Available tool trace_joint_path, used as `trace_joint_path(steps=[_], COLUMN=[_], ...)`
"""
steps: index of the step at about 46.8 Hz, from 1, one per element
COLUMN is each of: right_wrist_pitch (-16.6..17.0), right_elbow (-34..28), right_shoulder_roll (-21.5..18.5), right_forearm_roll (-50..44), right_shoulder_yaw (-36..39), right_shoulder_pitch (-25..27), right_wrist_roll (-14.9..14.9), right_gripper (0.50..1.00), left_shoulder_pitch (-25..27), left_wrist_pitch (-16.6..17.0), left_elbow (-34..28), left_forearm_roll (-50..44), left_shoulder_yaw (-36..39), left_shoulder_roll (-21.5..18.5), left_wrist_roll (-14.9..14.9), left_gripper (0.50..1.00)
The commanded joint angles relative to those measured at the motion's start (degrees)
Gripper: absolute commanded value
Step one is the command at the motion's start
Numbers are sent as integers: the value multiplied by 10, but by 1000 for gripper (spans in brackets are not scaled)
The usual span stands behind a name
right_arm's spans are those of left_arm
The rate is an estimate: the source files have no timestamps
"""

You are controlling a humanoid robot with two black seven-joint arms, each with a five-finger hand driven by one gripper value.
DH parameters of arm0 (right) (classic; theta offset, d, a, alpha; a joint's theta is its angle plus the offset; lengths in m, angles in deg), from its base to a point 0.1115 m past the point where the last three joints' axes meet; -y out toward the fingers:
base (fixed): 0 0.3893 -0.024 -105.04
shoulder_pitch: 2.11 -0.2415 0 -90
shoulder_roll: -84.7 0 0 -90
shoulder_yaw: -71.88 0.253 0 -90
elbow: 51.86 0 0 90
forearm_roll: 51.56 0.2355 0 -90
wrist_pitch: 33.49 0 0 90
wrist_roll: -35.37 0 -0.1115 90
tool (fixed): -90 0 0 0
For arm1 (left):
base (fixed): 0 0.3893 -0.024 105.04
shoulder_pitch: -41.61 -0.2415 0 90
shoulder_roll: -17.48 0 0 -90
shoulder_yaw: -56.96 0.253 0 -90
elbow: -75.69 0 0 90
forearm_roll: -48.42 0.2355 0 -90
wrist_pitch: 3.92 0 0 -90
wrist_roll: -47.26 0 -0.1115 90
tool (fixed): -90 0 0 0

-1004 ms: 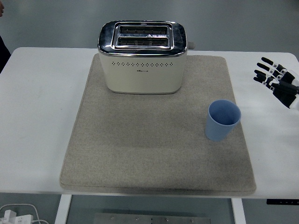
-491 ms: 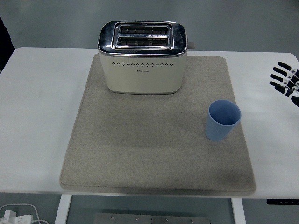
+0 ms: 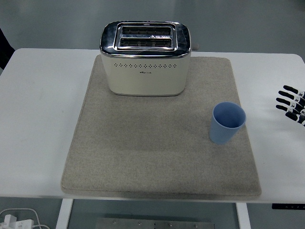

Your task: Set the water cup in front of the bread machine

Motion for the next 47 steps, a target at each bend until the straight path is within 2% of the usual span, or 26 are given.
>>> trace_joint_path(steps=[1, 17, 39, 47], right_wrist_pitch=[0, -14, -129, -159], right_elbow=[8, 39, 129, 162], right_shoulder_roll=[0, 6, 1, -6], right_forearm_roll=[-13, -47, -47, -47], right_shoulder_yaw=[0, 7, 8, 8], right_shoulder_pitch=[3, 40, 47, 52], right_wrist_roll=[0, 0, 0, 0], right_gripper=[928, 928, 909, 907], left_shoulder_pitch=[1, 1, 1, 1], left_wrist_pitch=[0, 0, 0, 0], left_elbow=[0, -1, -2, -1], left_forearm_roll=[0, 1, 1, 1], left_shoulder_yaw=[0, 0, 1, 1], left_shoulder_roll=[0, 0, 0, 0], left_wrist_roll=[0, 0, 0, 0], left_gripper=[1000, 1000, 1000, 1000])
